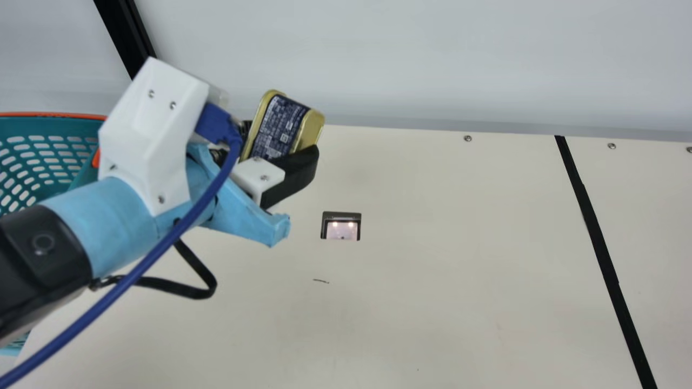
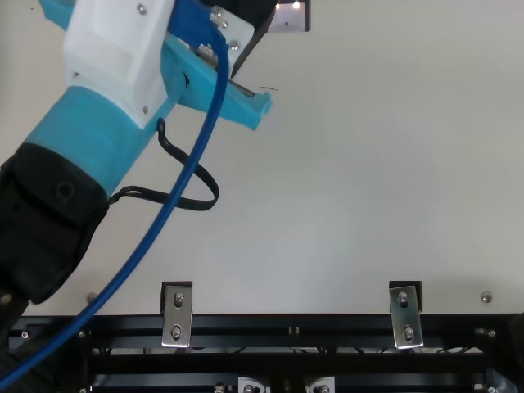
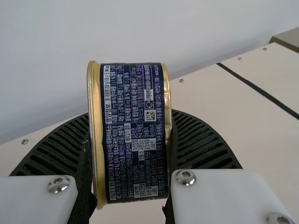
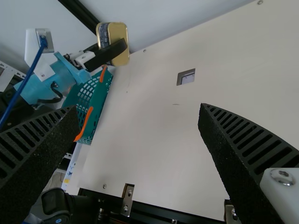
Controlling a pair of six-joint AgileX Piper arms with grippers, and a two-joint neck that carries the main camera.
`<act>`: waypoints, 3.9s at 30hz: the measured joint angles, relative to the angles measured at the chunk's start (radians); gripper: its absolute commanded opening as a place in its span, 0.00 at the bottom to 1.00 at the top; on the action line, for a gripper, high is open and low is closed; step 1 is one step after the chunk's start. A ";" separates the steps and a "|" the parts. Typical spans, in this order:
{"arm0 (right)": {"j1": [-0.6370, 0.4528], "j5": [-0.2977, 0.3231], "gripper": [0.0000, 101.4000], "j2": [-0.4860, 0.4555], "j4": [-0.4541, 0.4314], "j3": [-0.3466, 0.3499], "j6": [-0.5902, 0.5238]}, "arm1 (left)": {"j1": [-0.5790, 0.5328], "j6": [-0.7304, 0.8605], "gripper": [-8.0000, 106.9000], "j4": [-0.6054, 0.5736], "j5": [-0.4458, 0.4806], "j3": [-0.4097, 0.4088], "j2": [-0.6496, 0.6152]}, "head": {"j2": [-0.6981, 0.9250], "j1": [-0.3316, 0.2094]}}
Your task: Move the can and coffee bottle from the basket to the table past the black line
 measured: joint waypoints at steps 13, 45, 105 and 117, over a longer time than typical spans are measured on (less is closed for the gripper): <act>0.000 0.000 1.00 0.000 0.000 0.000 0.000 | 0.042 0.452 0.16 -0.439 0.416 -0.168 -0.074 | 0.000 0.000; 0.000 0.000 1.00 0.000 0.000 0.000 0.000 | 0.033 1.279 0.16 -0.857 0.651 -0.162 0.280 | 0.000 0.000; -0.005 -0.117 1.00 0.293 0.031 -0.027 -0.212 | 0.162 1.938 0.85 -1.604 0.175 0.225 -0.131 | 0.000 0.000; 0.031 -0.049 1.00 0.493 0.026 -0.100 -0.395 | 0.117 1.758 0.85 -1.193 -0.185 0.284 -0.038 | 0.000 0.000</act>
